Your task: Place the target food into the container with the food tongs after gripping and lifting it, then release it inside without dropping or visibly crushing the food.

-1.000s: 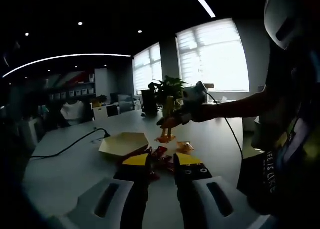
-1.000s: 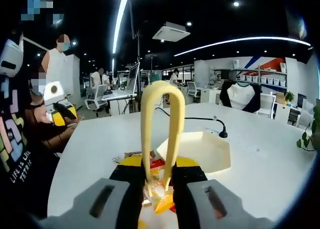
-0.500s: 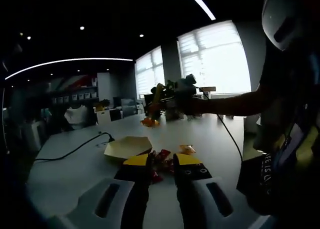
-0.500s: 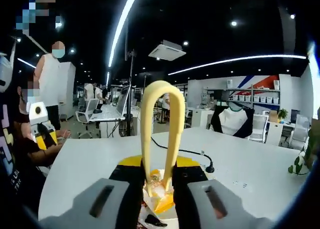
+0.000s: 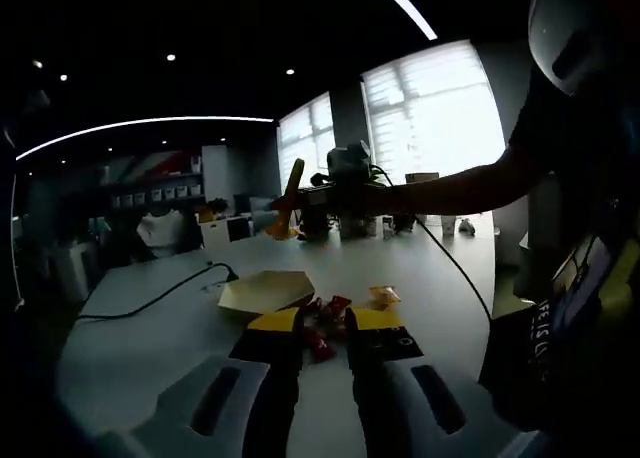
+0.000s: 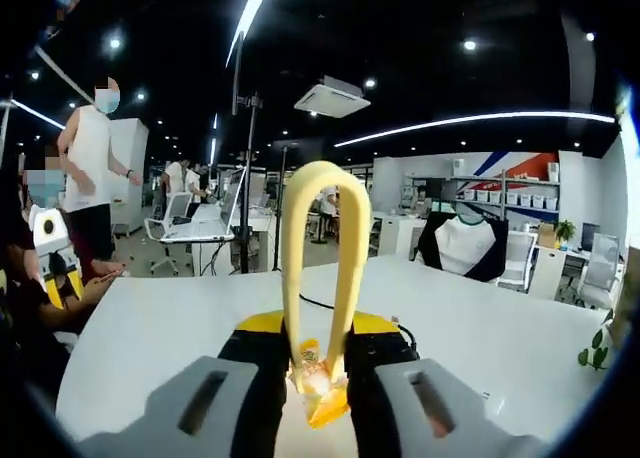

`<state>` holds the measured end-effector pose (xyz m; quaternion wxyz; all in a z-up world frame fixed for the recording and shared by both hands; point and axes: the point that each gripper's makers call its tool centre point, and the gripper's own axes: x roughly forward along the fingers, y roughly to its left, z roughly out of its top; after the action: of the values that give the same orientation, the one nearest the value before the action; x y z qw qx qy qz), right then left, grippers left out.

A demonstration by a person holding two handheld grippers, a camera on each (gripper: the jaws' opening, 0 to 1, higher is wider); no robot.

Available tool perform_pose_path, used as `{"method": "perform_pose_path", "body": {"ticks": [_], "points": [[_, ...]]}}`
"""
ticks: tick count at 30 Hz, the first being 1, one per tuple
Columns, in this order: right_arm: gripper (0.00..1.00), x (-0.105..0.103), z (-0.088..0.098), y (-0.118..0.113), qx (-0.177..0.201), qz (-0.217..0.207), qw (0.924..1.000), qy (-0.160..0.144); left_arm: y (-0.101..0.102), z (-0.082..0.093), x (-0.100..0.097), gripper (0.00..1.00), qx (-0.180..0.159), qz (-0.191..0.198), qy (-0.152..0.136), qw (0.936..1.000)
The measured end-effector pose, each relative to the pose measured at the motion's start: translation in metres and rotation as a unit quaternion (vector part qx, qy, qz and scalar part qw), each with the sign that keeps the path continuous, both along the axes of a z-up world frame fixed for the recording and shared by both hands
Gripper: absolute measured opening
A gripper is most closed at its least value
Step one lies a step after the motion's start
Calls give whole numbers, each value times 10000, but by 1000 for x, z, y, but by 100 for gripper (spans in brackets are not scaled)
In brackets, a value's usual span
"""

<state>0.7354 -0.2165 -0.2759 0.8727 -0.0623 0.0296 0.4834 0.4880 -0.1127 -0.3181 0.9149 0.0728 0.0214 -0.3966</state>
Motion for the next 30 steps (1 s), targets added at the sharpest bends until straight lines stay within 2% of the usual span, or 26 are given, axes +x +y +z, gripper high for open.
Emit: {"method": "perform_pose_path", "body": {"ticks": [2, 3, 4, 9, 12, 13, 14, 17, 23, 30], "points": [[16, 5, -7, 5, -11, 19, 10000, -48, -7, 8, 7, 17, -342, -67, 72, 9994], [16, 9, -10, 6, 5, -34, 10000, -7, -8, 14, 12, 17, -444, -19, 4, 9990], [16, 12, -16, 7, 37, -64, 9999, 146, -9, 18, 15, 17, -424, 1, -65, 9991], [17, 25, -40, 8, -30, -165, 9993, 345, -18, 30, 25, 17, -386, -32, -250, 9989], [17, 30, -55, 7, -130, -184, 9995, 233, -20, 32, 31, 17, -398, -6, -225, 9990], [17, 31, -58, 6, -118, -186, 9994, 264, -20, 32, 31, 17, -404, 17, -228, 9989], [17, 31, -66, 6, -57, -241, 9982, 542, -19, 32, 32, 17, -414, 39, -223, 9989], [17, 33, -76, 7, -89, -249, 9987, 429, -19, 32, 32, 17, -429, 61, -197, 9989], [17, 30, -102, 9, -313, -243, 9970, 665, -16, 26, 34, 17, -417, 156, -96, 9990], [17, 30, -114, 5, -406, -305, 9956, 782, -15, 25, 32, 16, -413, 162, -60, 9990]]}}
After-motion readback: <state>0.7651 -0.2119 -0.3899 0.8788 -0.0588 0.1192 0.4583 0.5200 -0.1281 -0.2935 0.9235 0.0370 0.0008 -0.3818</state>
